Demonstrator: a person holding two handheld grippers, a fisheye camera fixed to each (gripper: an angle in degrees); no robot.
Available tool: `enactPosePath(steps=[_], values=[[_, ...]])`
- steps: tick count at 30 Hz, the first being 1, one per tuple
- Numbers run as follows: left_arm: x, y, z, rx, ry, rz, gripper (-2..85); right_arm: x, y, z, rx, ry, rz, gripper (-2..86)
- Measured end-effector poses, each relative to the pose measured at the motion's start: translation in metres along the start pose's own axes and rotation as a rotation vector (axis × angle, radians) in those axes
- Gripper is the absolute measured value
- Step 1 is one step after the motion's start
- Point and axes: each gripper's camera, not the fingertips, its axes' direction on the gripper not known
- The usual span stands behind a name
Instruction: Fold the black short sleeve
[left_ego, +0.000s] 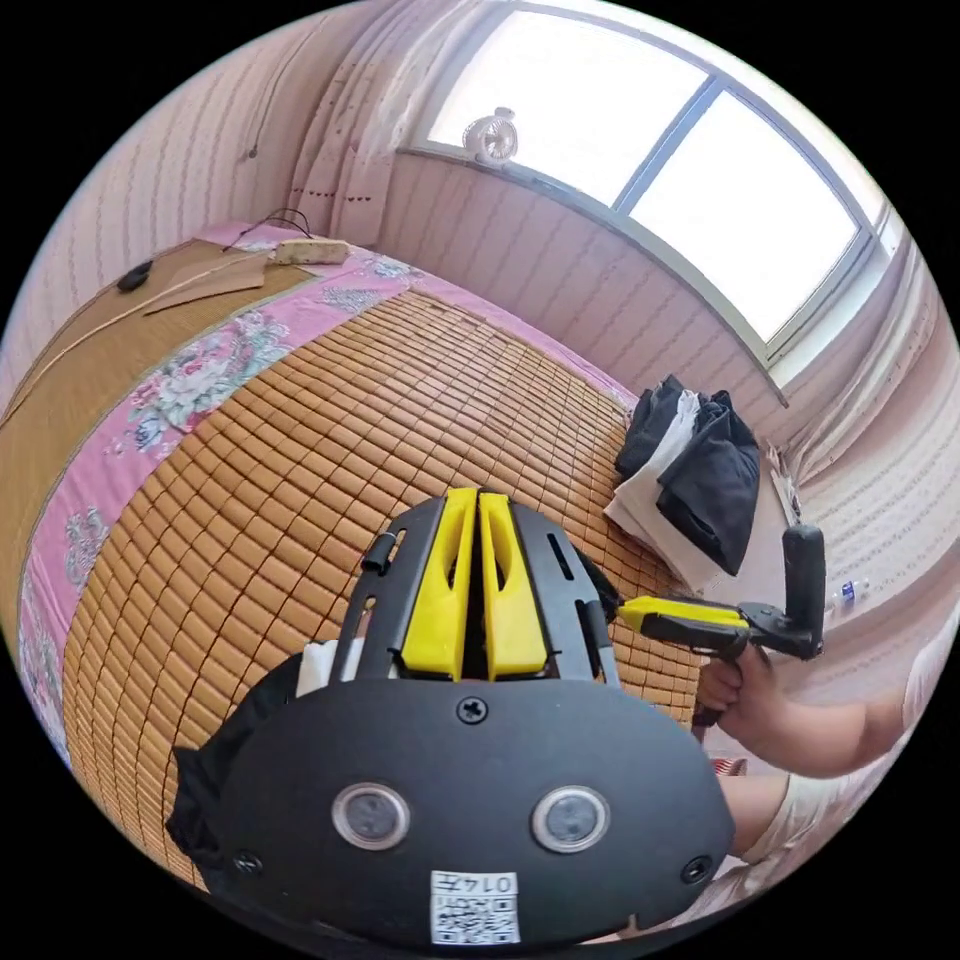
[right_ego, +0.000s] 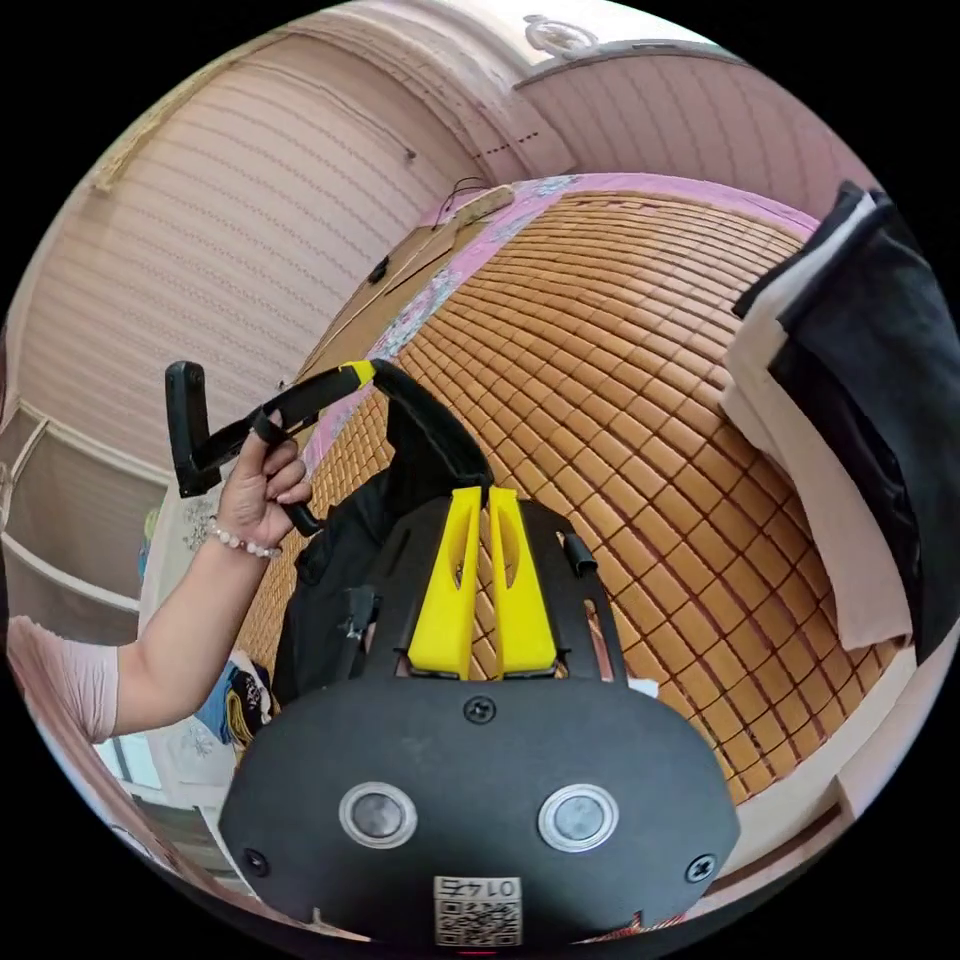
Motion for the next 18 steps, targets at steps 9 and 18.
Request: enactPosePath(steps=[9, 18], values=[[0.019, -0.021, 0.041, -0.167, -0.174, 0.119, 4.4, 0.032, -0.001, 0.026, -0.091, -0.001, 0.053, 5.5], [0.001, -0.029, 0.037, -0.178, -0.175, 0.048, 6.3, -0.014, -0.039, 0.084, -0.150, 0.198, -0.167, 3.5]])
